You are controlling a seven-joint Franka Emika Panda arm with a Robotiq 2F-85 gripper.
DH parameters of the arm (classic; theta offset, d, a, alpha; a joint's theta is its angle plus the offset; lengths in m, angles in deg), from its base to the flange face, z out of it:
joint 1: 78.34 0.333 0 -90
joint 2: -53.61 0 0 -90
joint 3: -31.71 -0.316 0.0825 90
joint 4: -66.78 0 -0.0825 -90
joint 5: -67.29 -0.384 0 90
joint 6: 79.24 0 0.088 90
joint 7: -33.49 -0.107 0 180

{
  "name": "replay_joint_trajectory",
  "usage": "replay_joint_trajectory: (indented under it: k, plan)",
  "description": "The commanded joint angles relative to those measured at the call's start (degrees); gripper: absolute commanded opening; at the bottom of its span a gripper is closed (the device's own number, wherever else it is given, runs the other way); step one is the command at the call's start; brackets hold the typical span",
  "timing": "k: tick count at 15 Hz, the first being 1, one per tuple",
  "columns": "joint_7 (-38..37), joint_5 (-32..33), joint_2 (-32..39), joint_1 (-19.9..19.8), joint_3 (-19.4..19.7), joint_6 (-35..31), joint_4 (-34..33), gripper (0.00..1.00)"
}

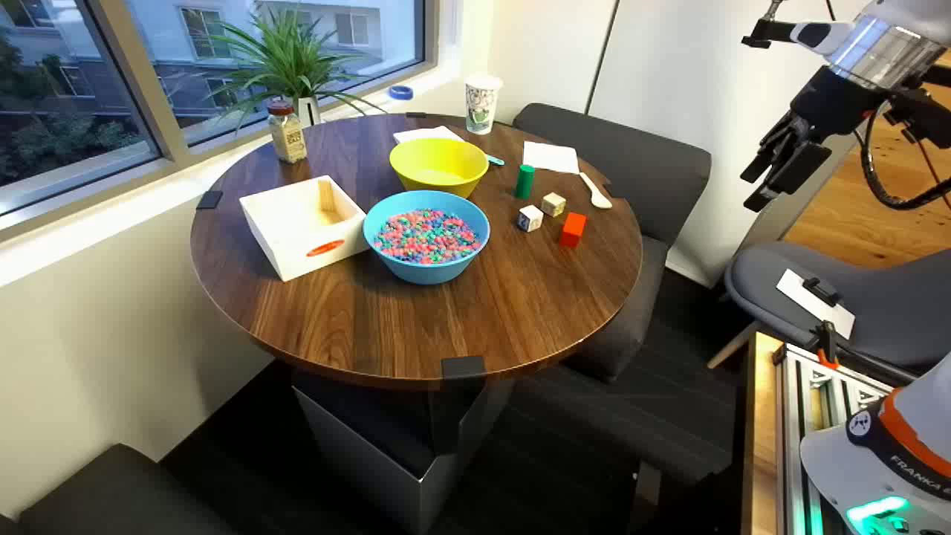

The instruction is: Stack the wooden blocks and the green cylinder on top of the orange block

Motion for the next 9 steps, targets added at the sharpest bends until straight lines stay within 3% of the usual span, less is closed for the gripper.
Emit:
replay_joint_trajectory:
  k: [1, 6, 9]
  plan:
    - [-0.06, 0.02, 0.01, 0.09, 0.02, 0.17, -0.13, 1.00]
    - [-0.07, 0.02, 0.01, 0.09, 0.02, 0.17, -0.13, 1.00]
    - [-4.31, -1.51, 4.72, -0.23, 0.08, -5.43, -0.87, 1.00]
